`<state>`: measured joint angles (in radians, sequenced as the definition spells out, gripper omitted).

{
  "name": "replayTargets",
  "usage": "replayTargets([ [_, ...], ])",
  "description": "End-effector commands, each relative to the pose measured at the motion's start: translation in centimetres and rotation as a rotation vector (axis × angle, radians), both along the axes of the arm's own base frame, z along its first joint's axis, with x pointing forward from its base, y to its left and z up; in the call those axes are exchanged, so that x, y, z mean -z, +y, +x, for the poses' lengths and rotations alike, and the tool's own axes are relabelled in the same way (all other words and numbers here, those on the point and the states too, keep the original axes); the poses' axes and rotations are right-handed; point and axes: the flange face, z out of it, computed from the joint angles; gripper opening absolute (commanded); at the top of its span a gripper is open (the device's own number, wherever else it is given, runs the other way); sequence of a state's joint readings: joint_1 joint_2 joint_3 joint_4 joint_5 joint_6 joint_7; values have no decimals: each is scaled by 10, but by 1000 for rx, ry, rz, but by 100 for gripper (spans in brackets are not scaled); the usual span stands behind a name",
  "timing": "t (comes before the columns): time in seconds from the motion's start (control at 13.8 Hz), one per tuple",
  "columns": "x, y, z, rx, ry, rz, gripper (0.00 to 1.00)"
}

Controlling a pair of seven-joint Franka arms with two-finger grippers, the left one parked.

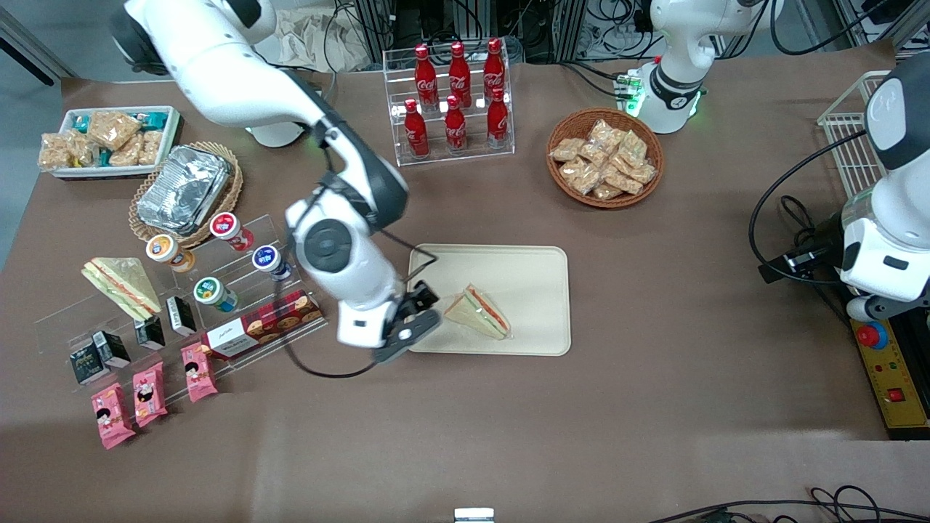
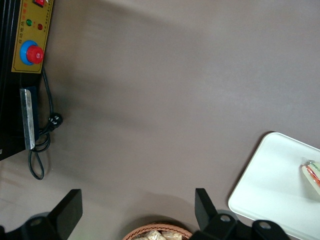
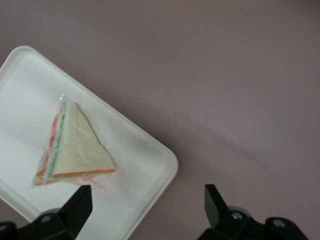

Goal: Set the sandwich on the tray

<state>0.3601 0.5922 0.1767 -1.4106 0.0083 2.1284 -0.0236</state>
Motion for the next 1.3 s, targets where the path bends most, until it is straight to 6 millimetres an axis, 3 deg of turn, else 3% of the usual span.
replayTargets([
  [0.0,-36,-37,8,63,-6,35,100],
  [0.22,-81,-97,22,147,-29,35,100],
  [0.36,-118,-120,17,176,-49,30,100],
  [0.51,-142,-150,18,221,-66,31,100],
  [0.72,-164,-192,13,261,-42,-4,100],
  [0.87,-190,-209,6,286,-71,-16,100],
  [1.08,-206,-239,-8,323,-19,-59,100],
  [1.23,-209,-247,-15,338,19,-82,100],
])
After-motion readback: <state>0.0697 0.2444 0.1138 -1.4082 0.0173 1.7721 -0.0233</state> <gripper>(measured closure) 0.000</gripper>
